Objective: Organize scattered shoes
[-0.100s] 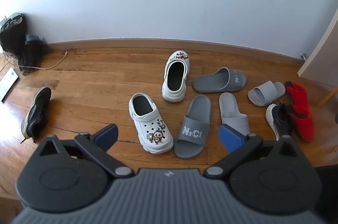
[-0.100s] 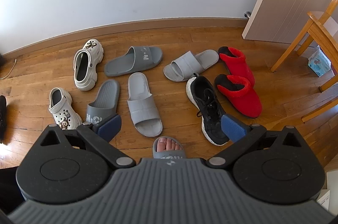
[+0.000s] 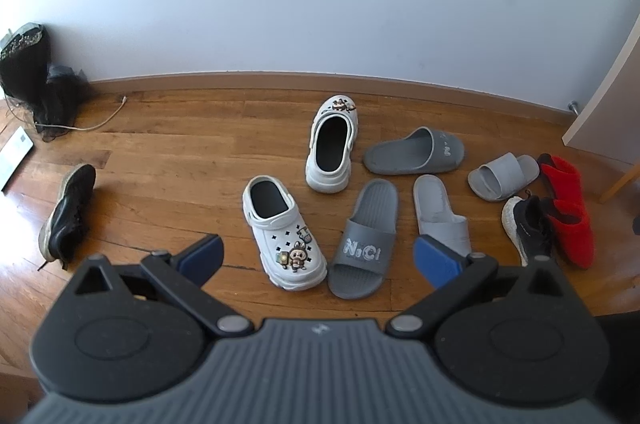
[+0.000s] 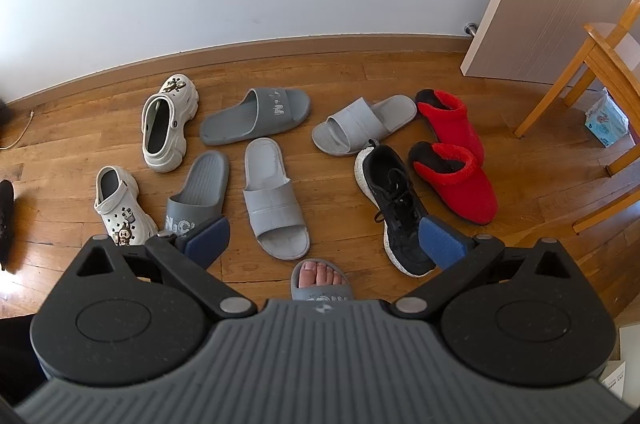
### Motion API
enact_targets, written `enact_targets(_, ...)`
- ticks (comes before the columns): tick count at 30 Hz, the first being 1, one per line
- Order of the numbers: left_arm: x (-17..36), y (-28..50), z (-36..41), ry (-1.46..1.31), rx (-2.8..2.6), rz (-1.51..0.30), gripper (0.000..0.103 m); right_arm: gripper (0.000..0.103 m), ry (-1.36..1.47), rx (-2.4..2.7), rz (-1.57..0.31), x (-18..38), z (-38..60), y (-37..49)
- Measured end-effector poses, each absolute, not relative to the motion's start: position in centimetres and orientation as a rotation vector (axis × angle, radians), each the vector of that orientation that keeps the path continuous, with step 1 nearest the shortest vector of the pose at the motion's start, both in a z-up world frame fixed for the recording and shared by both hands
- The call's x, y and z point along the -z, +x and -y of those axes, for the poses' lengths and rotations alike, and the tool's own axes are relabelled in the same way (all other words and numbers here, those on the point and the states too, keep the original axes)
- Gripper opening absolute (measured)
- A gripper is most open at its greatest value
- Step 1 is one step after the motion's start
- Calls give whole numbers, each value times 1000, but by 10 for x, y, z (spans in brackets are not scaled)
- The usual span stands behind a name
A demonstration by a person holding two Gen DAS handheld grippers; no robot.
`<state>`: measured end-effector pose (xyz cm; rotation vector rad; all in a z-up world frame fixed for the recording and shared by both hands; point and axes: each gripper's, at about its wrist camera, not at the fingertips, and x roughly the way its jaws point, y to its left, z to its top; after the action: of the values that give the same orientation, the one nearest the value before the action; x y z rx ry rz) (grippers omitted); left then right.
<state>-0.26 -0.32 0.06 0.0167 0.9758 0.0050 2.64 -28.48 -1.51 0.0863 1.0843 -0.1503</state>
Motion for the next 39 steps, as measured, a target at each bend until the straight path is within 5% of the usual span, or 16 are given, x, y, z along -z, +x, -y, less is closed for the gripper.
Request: enact_targets(39,2,0,4,7,9,-1004,103,102,75,139,-1092,22,293,18)
